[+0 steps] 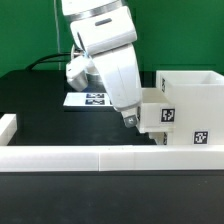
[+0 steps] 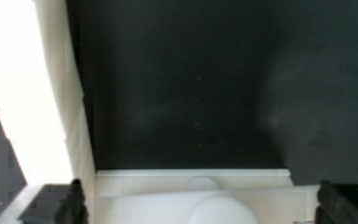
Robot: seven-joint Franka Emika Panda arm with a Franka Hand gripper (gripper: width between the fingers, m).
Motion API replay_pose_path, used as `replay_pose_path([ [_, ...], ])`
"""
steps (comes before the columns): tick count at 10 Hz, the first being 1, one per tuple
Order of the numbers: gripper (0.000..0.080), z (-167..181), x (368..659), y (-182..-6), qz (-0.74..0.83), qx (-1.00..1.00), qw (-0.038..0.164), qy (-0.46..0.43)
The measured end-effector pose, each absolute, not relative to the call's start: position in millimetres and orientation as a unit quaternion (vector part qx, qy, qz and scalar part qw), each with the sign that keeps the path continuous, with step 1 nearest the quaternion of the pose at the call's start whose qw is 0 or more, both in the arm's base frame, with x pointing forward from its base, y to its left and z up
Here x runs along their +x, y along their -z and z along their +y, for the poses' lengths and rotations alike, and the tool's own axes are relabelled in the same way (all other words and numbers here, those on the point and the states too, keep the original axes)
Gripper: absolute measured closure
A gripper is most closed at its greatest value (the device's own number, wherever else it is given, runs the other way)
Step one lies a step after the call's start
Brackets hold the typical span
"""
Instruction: Assemble drawer
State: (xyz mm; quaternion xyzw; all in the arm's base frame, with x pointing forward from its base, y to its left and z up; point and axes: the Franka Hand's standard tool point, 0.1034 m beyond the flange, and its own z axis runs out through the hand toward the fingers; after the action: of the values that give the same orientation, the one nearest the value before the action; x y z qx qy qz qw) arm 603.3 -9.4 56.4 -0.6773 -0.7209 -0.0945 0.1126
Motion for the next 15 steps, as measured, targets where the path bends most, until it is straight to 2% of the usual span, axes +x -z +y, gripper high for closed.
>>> replay_pose_path([
  [7,0.0150,19,605,-57.3,-0.711,-0.691,0.106,0.076],
  [15,0.0150,18,606,-59.0,-0.710,-0.693,0.107,0.066],
])
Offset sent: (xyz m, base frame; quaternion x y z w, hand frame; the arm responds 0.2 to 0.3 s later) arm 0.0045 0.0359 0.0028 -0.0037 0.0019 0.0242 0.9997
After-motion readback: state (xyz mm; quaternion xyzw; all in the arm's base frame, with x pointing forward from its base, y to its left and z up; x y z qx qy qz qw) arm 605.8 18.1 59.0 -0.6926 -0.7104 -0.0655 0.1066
